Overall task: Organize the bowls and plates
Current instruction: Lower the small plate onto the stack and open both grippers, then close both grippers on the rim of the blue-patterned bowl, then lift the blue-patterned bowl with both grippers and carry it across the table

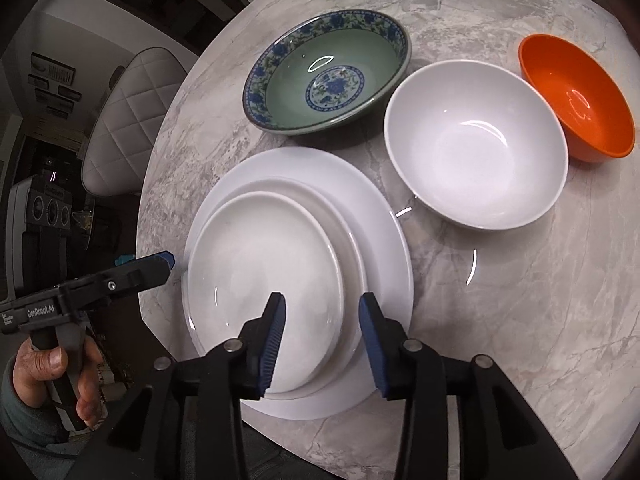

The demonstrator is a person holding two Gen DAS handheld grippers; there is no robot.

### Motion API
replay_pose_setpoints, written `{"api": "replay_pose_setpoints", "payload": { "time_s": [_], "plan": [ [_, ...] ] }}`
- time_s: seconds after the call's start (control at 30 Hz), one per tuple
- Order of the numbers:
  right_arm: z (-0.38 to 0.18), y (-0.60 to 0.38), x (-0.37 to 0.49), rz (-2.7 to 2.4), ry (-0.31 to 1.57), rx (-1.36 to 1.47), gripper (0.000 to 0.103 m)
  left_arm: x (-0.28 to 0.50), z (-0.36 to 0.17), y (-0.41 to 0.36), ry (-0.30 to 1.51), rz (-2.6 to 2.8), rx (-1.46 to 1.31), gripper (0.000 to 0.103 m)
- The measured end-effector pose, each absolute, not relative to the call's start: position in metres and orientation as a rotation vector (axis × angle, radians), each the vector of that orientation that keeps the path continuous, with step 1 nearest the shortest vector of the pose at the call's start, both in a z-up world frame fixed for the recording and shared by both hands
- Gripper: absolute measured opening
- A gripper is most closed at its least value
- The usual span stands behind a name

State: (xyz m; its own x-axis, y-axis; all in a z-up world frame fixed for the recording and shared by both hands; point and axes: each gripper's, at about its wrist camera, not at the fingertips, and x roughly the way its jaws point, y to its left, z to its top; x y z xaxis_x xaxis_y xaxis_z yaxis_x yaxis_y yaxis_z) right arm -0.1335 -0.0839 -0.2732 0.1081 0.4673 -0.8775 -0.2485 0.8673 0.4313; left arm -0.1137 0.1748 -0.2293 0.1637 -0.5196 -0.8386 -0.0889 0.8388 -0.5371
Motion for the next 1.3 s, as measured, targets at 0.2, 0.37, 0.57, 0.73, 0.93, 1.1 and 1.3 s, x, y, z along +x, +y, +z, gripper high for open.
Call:
{"api": "replay_pose_setpoints", "payload": {
  "time_s": [0.2, 0.37, 0.57, 0.73, 0.93, 1.1, 1.3],
  "plan": [
    [-0.247, -0.11, -0.109, 0.6, 1.282, 0.267, 0.041, -0.072, -0.218, 0.193, 1.282, -0.312, -0.566, 0.075],
    [-0.22, -0.135, -0.055, 0.64, 1.219, 0.335, 0.042, -0.007, -0.213, 0.187, 1.291, -0.354, -0.532, 0.075],
    [-0.222, -0.133, 0.025, 0.64, 1.268, 0.292, 0.043, 0.045, -0.232, 0.162, 1.36, -0.346, -0.441, 0.074],
    [-0.256, -0.123, 0.063, 0.617, 1.38, 0.276, 0.043, 0.057, -0.261, 0.138, 1.434, -0.32, -0.374, 0.07],
    [-0.284, -0.109, 0.071, 0.603, 1.473, 0.26, 0.034, 0.066, -0.285, 0.127, 1.474, -0.319, -0.389, 0.017],
    [-0.295, -0.102, 0.071, 0.59, 1.514, 0.26, 0.01, 0.072, -0.294, 0.119, 1.496, -0.307, -0.367, 0.011],
    [-0.296, -0.099, 0.069, 0.566, 1.508, 0.272, 0.008, 0.076, -0.291, 0.116, 1.483, -0.303, -0.371, 0.009]
  ]
}}
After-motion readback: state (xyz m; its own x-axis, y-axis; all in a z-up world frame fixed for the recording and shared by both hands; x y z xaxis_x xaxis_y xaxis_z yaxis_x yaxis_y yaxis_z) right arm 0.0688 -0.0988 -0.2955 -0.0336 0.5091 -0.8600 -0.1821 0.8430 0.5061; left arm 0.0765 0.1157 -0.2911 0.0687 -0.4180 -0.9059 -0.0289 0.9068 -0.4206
